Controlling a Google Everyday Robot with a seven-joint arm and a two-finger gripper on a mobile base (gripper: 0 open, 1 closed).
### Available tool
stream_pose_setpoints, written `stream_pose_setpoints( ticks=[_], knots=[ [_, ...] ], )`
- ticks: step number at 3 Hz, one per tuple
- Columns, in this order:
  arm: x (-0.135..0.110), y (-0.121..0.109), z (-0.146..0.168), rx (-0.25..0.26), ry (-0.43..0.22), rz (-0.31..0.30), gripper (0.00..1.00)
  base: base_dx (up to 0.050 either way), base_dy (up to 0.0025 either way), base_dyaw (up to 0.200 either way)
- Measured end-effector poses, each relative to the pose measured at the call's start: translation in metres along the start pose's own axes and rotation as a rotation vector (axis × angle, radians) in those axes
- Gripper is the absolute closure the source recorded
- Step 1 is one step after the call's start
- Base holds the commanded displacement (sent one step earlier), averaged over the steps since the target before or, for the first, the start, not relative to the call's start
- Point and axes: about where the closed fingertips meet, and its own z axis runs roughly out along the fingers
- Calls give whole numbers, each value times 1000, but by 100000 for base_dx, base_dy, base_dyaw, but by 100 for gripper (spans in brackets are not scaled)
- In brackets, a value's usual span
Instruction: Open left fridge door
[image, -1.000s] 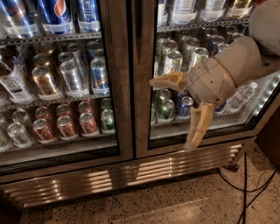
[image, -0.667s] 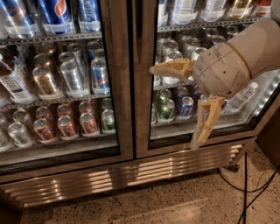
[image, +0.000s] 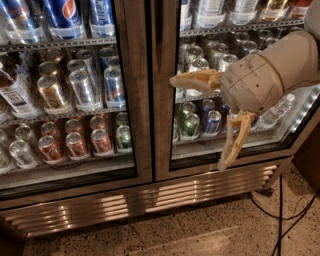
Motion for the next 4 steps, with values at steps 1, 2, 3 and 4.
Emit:
stream_pose_setpoints(
  ticks=[1,2,3,4],
  knots=[
    [0,-4,3,-10,-115,-31,0,0,0,0],
    [0,-5,3,-9,-115,-31,0,0,0,0],
    [-25,-1,-2,7,-101,-82,0,0,0,0],
    [-54,5,-9,31,-76,-142,0,0,0,0]
  ],
)
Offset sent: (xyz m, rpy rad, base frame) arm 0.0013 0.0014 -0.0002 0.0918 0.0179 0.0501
